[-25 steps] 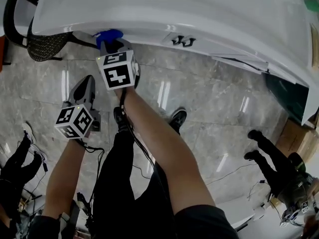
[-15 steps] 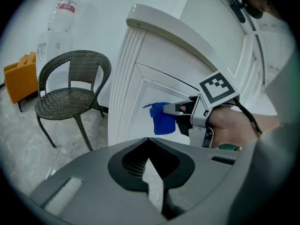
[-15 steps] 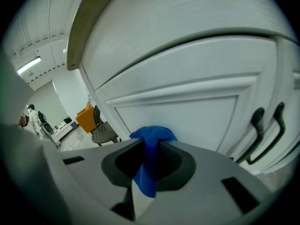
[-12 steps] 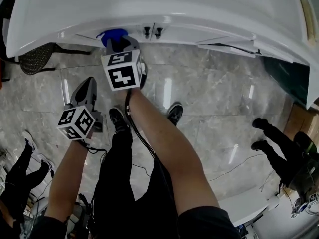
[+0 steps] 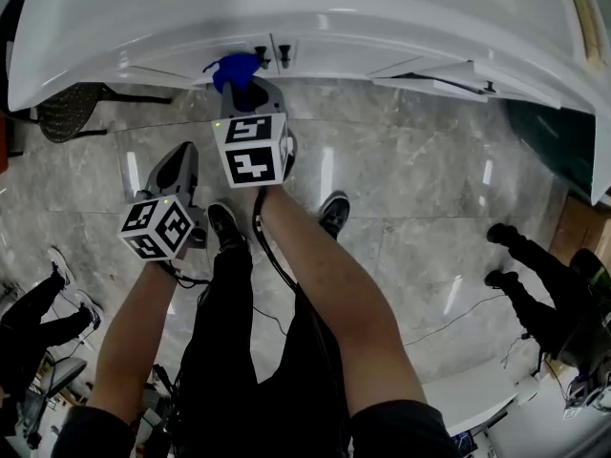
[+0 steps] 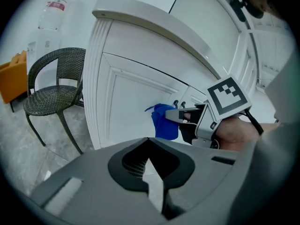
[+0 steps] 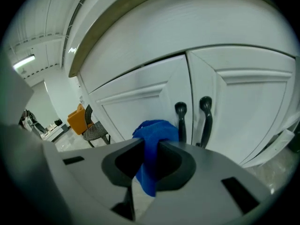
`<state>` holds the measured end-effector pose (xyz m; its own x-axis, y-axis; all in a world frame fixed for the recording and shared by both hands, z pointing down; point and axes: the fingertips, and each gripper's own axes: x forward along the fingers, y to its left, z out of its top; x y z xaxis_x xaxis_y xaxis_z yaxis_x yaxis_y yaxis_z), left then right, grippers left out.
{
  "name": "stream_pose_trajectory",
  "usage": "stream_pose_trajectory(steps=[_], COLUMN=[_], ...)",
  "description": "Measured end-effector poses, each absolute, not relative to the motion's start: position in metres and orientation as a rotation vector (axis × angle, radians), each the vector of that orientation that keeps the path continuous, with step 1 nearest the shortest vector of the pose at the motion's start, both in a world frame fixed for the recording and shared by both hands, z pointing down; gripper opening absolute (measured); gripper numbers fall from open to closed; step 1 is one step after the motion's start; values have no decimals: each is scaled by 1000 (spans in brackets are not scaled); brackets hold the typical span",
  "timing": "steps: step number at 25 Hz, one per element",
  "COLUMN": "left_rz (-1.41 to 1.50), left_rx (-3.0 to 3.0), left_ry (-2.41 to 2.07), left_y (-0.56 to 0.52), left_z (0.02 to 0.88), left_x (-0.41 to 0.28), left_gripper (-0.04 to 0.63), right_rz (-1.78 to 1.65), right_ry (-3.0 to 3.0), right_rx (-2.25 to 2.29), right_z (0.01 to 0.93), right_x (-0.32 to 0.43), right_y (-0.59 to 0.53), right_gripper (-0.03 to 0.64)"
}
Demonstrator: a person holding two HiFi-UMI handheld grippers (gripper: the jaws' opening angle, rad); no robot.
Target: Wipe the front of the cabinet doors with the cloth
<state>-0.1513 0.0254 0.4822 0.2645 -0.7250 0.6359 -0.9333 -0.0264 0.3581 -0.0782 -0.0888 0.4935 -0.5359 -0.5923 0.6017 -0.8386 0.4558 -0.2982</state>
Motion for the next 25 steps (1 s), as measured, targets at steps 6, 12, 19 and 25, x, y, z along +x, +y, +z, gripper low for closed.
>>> stream_pose_trajectory(steps=[6,12,19,25], left_rz=[357,377,361,391], left_rx=[1806,1788,1771,1772], left_ry=[-1525,-1584,-1603,-1592], left_y=[30,45,45,47], left_z=[485,486,488,496], left_x=[-178,-236,-288,-306], left_gripper=[-2,-2,-2,-2], right_rz=[827,827,801,718], right_ry=[-2264,-2308,-2319,-2303], right_rx=[1138,1022,963,924], right_z=[507,518,529,544], right_x=[-114,-188,-254,-281], right_y=[-80,-60,-56,-72], right_gripper=[58,58,58,58])
